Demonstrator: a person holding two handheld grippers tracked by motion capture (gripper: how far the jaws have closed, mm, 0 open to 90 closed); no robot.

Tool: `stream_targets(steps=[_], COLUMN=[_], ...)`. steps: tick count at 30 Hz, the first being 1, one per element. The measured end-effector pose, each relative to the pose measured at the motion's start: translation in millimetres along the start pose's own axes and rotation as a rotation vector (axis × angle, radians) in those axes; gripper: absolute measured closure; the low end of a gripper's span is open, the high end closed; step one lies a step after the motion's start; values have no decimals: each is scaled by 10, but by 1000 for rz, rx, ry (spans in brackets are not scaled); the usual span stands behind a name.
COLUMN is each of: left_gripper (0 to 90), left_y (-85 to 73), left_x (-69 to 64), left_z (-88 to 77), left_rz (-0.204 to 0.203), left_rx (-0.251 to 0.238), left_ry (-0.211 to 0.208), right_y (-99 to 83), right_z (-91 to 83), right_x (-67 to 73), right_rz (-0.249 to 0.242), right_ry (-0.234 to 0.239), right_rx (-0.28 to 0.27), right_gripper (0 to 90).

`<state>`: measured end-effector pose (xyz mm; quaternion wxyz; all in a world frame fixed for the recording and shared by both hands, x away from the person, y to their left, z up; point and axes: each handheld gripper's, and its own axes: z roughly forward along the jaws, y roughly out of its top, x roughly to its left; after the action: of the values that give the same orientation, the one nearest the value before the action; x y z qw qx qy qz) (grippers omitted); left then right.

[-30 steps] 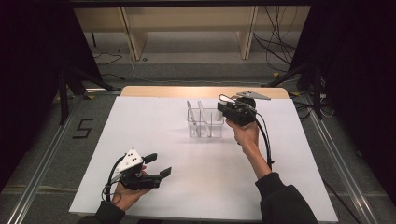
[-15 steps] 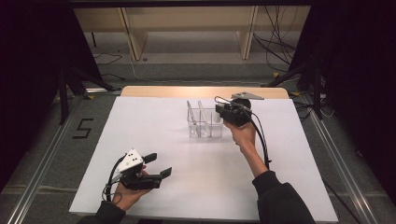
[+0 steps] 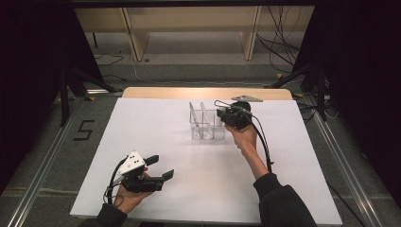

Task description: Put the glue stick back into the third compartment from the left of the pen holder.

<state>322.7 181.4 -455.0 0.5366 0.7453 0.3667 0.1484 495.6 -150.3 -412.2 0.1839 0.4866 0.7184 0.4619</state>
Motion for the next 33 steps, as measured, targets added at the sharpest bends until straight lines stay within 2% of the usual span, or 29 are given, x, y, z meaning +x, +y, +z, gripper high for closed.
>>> stream_targets(steps=[8,9,11,13,15,25,33], left_gripper=[179,179,179,179,180,180,179], left_y=[0,0,-1,-2,-2,-1,1], left_x=[0,0,-2,-7,-10,-12,-9], left_z=[1,1,2,6,5,6,3], left_rz=[2,1,1,1,4,4,5], left_rx=[2,2,3,5,8,9,8], left_ry=[1,1,0,0,0,0,1], right_y=[-18,-18,-12,2,22,71,82], right_z=[26,26,15,-13,-47,-207,-350], right_x=[12,11,3,-6,-12,-90,-42], right_rz=[-10,-11,-1,10,14,26,-10], right_ry=[-8,-9,0,12,3,9,36], right_rx=[20,23,19,6,-12,-44,-49], right_gripper=[663,639,536,479,440,374,314])
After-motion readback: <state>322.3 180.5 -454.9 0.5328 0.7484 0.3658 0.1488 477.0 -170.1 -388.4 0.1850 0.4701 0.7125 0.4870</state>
